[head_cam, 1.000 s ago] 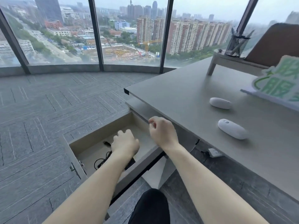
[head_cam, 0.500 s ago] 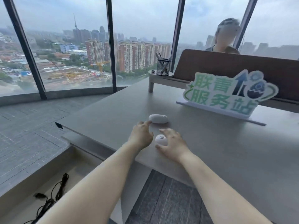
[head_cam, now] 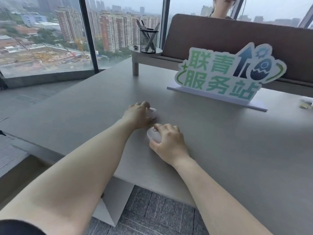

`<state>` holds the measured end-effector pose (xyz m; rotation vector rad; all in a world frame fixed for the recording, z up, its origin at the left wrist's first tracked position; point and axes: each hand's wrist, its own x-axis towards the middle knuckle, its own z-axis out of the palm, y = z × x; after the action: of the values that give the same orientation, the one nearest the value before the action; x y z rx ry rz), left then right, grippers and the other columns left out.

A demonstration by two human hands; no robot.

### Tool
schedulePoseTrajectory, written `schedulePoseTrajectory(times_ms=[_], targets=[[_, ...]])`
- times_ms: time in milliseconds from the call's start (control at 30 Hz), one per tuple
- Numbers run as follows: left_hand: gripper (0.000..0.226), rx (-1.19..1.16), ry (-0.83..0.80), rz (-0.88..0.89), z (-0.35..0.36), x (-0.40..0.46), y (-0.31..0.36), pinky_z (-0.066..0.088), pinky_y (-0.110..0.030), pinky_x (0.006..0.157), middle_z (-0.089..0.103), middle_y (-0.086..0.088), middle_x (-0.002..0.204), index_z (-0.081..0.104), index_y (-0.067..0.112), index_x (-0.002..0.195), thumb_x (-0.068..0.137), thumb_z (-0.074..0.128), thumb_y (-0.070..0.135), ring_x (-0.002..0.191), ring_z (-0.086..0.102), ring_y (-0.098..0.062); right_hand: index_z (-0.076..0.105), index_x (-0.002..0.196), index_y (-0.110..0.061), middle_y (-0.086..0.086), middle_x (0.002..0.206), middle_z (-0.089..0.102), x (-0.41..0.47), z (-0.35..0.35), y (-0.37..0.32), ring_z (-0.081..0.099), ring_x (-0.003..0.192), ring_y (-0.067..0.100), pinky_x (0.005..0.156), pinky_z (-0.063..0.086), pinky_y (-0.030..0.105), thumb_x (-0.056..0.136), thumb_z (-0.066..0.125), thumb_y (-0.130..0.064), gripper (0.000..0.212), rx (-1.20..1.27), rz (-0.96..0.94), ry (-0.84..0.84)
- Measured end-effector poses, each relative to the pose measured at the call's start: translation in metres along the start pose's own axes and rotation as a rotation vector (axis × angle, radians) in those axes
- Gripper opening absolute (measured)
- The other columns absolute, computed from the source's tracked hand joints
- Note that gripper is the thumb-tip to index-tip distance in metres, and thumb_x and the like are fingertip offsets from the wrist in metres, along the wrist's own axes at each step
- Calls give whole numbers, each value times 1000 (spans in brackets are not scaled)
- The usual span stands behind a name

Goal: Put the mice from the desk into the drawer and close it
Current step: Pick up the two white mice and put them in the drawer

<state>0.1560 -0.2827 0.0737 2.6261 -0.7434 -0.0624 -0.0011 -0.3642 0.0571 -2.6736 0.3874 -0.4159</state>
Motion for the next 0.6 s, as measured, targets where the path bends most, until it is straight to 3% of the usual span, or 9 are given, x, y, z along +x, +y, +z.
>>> schedulePoseTrajectory(times_ms=[133,267,433,600], targets=[[58,-7,43,-65,-8,-21,-5,44,-45,96,49,-15,126,44,19,128,80,63,46,121,46,-37,59,124,-21,11,120,60,-1,-3,-1,48,111,35,94,37,37,83,63,-34,43,52,19,5],[61,-215,198,-243,-31,-77,-25,46,-42,92,47,-16,123,39,22,134,80,58,42,114,50,-37,60,123,-18,9,116,62,-9,-9,-26,48,109,33,85,31,29,85,64,-32,41,172,-34,36],[63,-290,432,-432,-64,-176,-81,43,-44,91,54,-13,130,34,27,138,80,50,45,115,52,-38,60,122,-19,3,118,65,-41,-6,-105,51,113,27,85,33,26,85,66,-34,40,316,-229,34],[70,-476,470,-721,-71,-275,-145,43,-52,98,49,-19,134,31,32,142,75,46,44,117,49,-41,58,129,-17,1,125,64,-90,28,-184,53,118,23,89,37,25,88,65,-32,44,420,-382,-136]])
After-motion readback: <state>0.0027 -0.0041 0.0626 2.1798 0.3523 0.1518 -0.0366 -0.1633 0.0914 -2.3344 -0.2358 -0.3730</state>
